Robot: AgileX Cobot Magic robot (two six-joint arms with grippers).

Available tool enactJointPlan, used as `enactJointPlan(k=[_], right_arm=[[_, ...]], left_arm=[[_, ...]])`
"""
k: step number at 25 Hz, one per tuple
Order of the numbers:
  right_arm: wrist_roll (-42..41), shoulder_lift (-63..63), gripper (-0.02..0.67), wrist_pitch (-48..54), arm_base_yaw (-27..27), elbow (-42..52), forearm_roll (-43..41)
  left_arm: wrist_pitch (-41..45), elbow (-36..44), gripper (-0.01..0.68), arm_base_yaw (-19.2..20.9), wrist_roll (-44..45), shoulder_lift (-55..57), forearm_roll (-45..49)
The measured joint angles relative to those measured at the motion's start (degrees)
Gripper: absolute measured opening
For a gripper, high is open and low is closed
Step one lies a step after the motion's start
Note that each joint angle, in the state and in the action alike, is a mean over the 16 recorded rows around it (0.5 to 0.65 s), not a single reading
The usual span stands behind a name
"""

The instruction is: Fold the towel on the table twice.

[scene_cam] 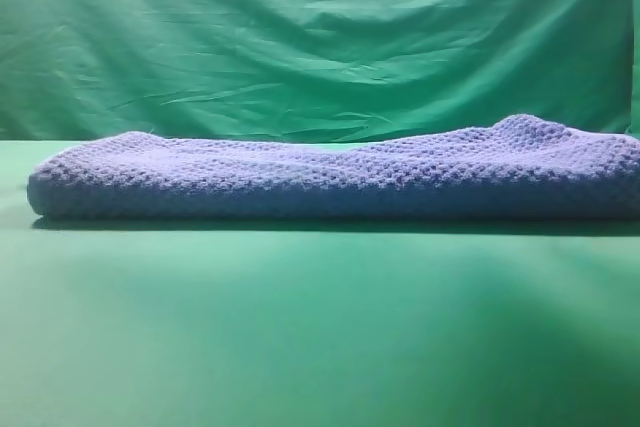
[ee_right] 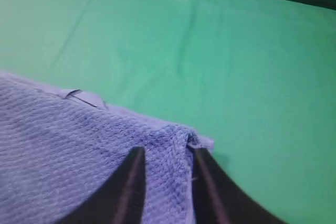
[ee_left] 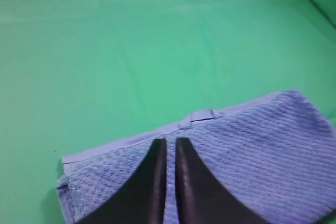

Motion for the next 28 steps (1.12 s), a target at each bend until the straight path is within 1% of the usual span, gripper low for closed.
enactJointPlan(k=[2, 4, 6, 8, 12, 16, 21, 28], right_arm=[[1.1, -3.9, 0.127, 3.9, 0.0, -0.6, -0.1], [2.2, -7.8, 0.073, 7.3, 0.0, -1.1, -0.2], [3.3, -11.6, 0.034, 10.0, 0.0, -1.3, -0.2], [4.3, -15.4, 0.011, 12.0, 0.0, -1.0, -0.3], [5.8, -23.0, 0.000, 14.5, 0.0, 1.2, -0.4], [6.1, -30.7, 0.000, 14.9, 0.0, 5.5, -0.4], [5.3, -40.3, 0.000, 13.4, 0.0, 13.0, -0.3], [2.8, -52.8, 0.000, 9.2, 0.0, 24.3, 0.1]], left_arm=[[2.5, 0.0, 0.060, 0.0, -1.4, -3.8, 1.7], [5.2, 0.0, 0.023, 0.0, -3.3, -7.7, 4.0], [7.9, 0.0, 0.006, 0.0, -5.5, -11.4, 6.7], [10.4, 0.2, 0.000, 0.0, -7.9, -15.1, 9.6], [14.2, 1.9, 0.000, 0.0, -12.8, -23.0, 15.5], [16.0, 6.3, 0.000, 0.0, -16.7, -31.9, 20.2], [16.0, 14.9, 0.000, 0.0, -18.6, -44.3, 22.8], [12.9, 29.2, 0.000, 0.0, -19.0, -62.2, 23.7]])
